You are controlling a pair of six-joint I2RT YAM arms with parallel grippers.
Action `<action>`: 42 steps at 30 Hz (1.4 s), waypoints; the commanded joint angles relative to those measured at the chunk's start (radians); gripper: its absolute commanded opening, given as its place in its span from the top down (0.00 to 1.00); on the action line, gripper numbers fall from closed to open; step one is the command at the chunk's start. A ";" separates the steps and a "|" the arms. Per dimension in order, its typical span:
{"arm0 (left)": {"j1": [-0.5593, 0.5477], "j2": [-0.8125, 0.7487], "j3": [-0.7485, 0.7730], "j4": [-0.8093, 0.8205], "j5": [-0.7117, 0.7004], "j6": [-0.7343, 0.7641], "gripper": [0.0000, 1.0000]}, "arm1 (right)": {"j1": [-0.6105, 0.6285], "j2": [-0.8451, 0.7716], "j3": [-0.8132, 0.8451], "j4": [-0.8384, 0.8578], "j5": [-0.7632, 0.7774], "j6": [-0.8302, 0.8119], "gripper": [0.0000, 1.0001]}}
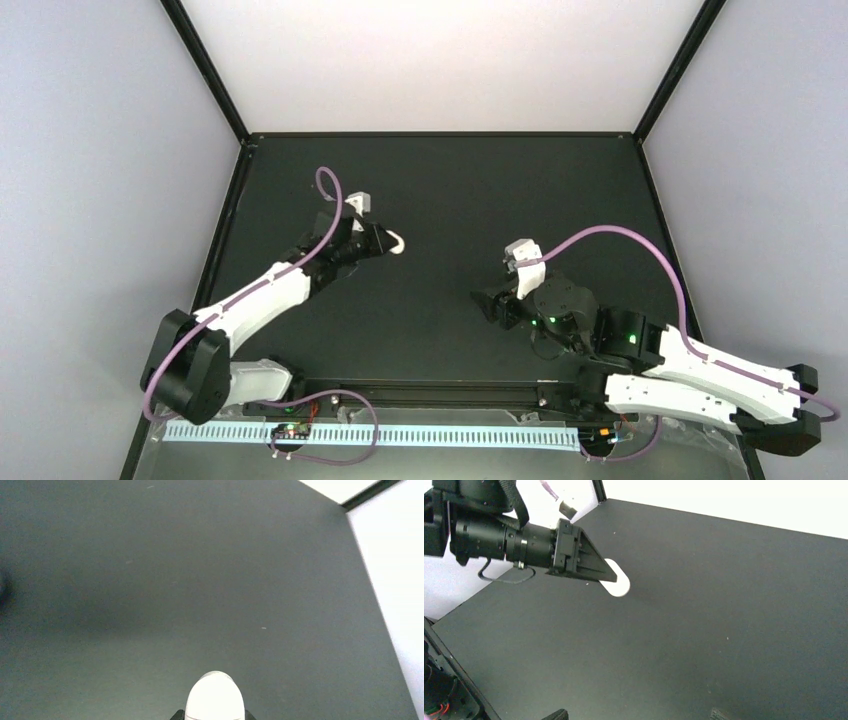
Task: Insert the wireless bluetooth earbuds into the charging case
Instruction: Place the charging case at the center of the board.
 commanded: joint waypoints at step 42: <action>0.511 0.343 -0.309 0.565 0.299 -0.426 0.98 | 0.001 -0.028 -0.110 0.077 -0.055 0.049 0.27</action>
